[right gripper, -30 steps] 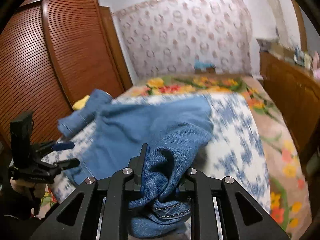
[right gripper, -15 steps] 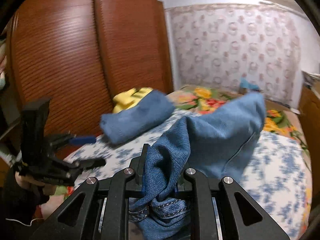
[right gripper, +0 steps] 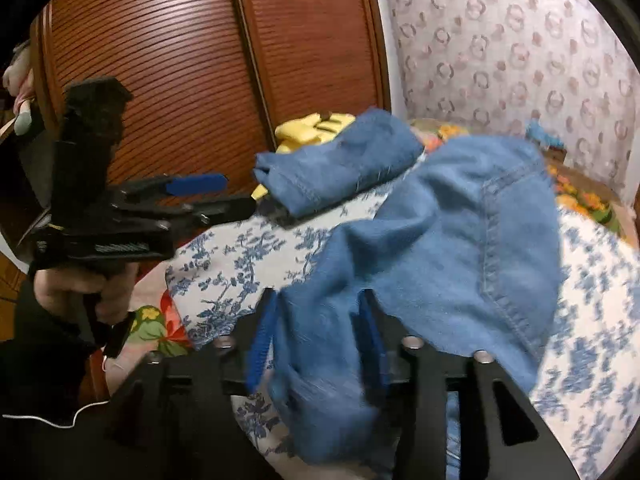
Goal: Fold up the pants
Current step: 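Lift the folded jeans with the right gripper toward the folded jeans pile, then lay the jeans beside the folded pile and open the right gripper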
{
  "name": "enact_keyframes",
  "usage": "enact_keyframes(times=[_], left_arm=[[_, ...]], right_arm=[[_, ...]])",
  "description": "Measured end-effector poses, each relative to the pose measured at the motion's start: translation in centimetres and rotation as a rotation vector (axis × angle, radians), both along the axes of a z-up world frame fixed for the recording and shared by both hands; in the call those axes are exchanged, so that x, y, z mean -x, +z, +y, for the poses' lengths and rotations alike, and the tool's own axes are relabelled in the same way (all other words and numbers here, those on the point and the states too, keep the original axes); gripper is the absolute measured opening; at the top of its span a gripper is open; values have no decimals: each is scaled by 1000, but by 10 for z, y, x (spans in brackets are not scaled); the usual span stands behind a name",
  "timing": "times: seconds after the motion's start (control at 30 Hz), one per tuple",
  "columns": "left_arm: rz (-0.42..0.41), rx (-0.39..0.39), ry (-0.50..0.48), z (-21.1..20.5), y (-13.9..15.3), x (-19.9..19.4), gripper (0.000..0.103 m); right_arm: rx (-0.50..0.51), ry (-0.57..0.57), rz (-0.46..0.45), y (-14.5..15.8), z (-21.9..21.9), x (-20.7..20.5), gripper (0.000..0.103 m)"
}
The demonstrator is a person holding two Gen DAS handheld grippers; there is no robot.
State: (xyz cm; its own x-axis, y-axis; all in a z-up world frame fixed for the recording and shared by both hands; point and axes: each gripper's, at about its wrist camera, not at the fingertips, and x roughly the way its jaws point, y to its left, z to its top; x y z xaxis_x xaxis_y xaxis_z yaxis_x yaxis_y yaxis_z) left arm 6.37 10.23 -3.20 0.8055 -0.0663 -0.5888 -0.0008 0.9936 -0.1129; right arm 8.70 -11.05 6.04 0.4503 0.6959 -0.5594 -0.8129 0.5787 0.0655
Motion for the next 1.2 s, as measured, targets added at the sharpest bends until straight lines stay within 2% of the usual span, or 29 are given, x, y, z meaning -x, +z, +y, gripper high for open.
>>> enact_keyframes(times=[0.17, 0.27, 0.43, 0.63, 0.67, 0.87, 0.97, 1.03, 1.2], left_arm=[[-19, 4, -49, -19, 7, -4, 79], [-17, 13, -100, -37, 9, -9, 79], [33, 10, -164, -64, -8, -20, 79], [139, -31, -164, -73, -47, -20, 79], [153, -33, -162, -73, -54, -20, 79], [171, 3, -147, -63, -66, -18, 79], [169, -1, -145, -62, -68, -16, 79], [170, 6, -143, -61, -68, -15, 79], [157, 14, -144, -61, -59, -11, 79]], right_arm=[[-32, -87, -73, 15, -32, 11, 51], [-15, -175, -97, 15, -48, -6, 51], [21, -282, -112, 8, -47, -40, 52], [50, -300, -104, 5, -21, -80, 52], [59, -309, -101, 3, -12, -99, 52], [82, -328, -32, -9, 11, -175, 54], [123, -317, 16, -25, 26, -192, 54], [131, -317, 5, -31, 33, -193, 54], [98, -338, 33, -24, 26, -190, 55]])
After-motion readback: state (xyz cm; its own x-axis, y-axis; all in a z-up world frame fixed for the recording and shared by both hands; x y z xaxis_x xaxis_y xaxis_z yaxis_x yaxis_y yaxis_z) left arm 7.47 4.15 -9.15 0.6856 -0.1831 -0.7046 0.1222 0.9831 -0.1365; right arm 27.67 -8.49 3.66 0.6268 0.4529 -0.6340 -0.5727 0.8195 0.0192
